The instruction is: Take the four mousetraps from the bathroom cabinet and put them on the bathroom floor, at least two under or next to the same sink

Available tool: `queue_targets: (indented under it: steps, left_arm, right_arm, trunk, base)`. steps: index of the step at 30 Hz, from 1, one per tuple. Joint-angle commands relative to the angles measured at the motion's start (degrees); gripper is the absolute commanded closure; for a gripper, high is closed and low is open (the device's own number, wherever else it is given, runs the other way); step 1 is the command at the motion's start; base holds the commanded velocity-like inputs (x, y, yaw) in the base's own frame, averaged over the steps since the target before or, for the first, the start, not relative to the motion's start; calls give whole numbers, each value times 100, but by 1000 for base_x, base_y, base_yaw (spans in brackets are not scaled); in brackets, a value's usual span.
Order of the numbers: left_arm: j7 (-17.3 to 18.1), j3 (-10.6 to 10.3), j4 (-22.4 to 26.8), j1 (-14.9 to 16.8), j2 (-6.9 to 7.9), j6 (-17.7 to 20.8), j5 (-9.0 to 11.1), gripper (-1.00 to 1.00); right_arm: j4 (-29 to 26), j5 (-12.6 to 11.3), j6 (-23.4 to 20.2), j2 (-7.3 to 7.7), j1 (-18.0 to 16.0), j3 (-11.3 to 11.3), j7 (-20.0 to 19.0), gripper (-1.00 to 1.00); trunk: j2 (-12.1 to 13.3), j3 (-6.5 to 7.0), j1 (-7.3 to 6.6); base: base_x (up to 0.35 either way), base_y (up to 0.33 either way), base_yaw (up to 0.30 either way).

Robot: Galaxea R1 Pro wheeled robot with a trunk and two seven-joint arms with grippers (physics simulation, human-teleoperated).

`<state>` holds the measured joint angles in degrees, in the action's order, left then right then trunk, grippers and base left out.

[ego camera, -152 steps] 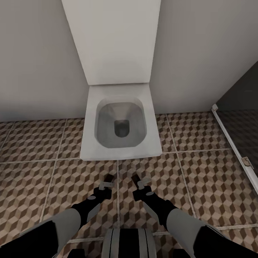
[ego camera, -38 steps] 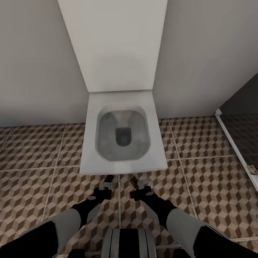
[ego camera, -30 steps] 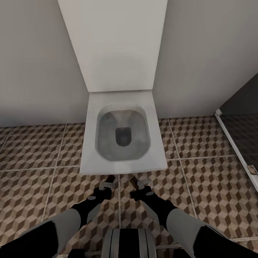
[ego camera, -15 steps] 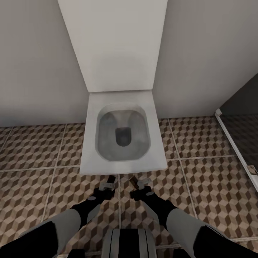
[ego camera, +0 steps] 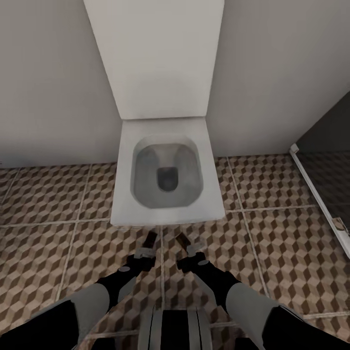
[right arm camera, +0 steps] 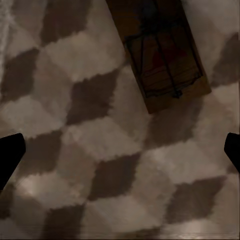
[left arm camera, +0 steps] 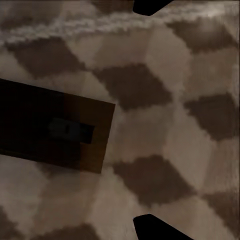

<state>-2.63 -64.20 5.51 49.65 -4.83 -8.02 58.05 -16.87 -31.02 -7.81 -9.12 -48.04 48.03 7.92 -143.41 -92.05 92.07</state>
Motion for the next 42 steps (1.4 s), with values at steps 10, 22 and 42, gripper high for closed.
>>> queue_targets:
  steps: [10, 22, 42]
  left_arm:
    - [-27, -49, 3, 1, 0, -15, 30, -100]
    - [-27, -51, 3, 1, 0, -15, 30, -100]
    - [-27, -49, 3, 1, 0, -15, 30, -100]
  right_arm:
    - [-13, -42, -27, 2, -4, 48, 43, -100]
    - [-17, -43, -26, 6, -4, 48, 43, -100]
    - [-18, -44, -19, 6, -4, 48, 41, -100]
  trunk:
    - [-1, -3, -4]
    - [-1, -3, -4]
    - [-1, -3, -4]
  base:
    - [-318, 0, 0]
    - [-334, 0, 0]
    - [-285, 0, 0]
